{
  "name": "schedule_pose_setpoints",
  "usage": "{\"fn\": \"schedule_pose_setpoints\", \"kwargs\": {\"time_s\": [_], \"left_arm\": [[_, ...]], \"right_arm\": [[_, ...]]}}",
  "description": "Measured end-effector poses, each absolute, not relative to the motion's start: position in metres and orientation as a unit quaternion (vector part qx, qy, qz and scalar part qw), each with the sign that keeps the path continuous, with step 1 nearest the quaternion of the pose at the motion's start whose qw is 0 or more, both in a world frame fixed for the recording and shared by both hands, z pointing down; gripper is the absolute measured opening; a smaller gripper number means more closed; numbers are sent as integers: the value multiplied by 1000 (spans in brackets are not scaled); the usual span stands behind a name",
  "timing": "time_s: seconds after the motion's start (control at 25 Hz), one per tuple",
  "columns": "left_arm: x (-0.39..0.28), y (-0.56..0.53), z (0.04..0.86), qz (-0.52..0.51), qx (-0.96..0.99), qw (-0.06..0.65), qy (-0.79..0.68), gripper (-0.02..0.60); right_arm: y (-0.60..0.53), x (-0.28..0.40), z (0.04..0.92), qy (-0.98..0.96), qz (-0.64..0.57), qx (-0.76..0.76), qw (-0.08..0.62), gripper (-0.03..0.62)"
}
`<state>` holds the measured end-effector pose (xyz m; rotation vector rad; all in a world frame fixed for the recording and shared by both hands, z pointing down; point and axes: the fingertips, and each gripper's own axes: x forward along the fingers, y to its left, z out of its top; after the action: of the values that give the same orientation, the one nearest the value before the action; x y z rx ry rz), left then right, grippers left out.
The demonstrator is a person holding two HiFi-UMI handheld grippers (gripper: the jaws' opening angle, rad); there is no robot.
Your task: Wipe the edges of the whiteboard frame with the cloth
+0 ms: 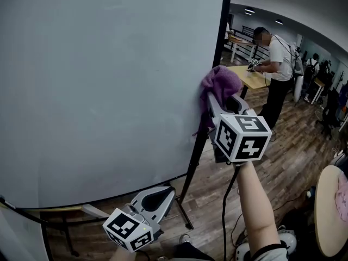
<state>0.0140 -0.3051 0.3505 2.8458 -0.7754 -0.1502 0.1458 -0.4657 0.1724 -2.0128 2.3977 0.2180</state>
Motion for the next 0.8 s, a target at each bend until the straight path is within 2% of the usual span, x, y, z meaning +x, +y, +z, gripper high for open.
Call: {"fn": "schedule_pose_setpoints", "kwargs": {"time_s": [0.8], "left_arm": [[2, -288, 375, -44, 956, 120, -266, 17]], "right_arm": [[-466, 146, 243, 746, 33, -664, -45, 112]]}}
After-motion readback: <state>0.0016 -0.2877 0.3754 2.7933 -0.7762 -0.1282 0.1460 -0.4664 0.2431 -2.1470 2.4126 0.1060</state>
